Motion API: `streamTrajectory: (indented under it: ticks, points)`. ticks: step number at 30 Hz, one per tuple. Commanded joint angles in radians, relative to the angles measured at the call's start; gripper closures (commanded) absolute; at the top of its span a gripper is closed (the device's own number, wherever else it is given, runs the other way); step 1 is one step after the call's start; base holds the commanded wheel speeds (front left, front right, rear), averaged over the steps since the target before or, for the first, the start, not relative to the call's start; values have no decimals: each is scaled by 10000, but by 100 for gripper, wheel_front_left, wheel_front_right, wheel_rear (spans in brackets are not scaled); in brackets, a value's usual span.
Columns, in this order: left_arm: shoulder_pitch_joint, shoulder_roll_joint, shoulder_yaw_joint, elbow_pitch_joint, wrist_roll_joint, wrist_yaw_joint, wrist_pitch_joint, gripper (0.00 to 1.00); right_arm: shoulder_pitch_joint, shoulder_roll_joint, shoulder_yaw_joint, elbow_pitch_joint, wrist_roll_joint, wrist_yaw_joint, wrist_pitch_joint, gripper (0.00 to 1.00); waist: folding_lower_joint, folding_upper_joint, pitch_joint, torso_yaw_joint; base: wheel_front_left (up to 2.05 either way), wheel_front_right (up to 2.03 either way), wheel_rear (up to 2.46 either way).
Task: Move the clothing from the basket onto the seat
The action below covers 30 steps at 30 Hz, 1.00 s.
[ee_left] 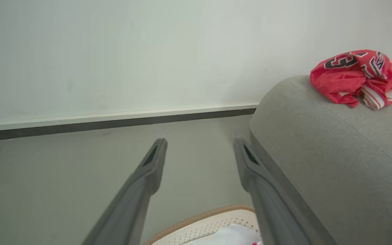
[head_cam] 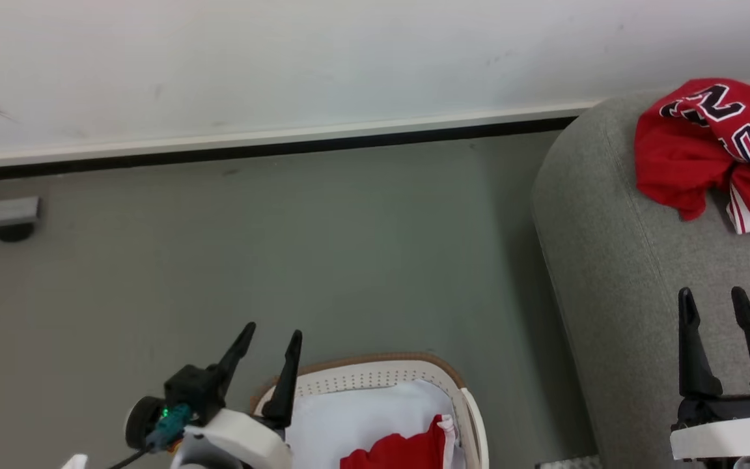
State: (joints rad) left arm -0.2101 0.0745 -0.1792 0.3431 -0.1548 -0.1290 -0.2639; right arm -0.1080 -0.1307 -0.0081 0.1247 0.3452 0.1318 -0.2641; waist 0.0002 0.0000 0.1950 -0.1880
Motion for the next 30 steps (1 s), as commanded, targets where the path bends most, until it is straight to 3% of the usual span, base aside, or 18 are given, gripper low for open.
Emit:
streamTrajectory:
  ticks: [1,14,30]
  points:
    - [-147,126,-158,279,-186,-18,109,0,-204,-52,-57,33,21,-22,-3,0,-2,0,419,-263,0,0,0]
    - [-2369,978,-3333,3053,-1959,-12,1537,0,-1742,54,-482,-164,-450,-22,-3,0,-2,0,2260,-1020,0,0,0]
    - [-4255,1637,-6602,5841,-4395,-8,4412,0,-3024,607,-586,-788,-685,-22,-2,0,-2,0,4473,-1866,0,0,0]
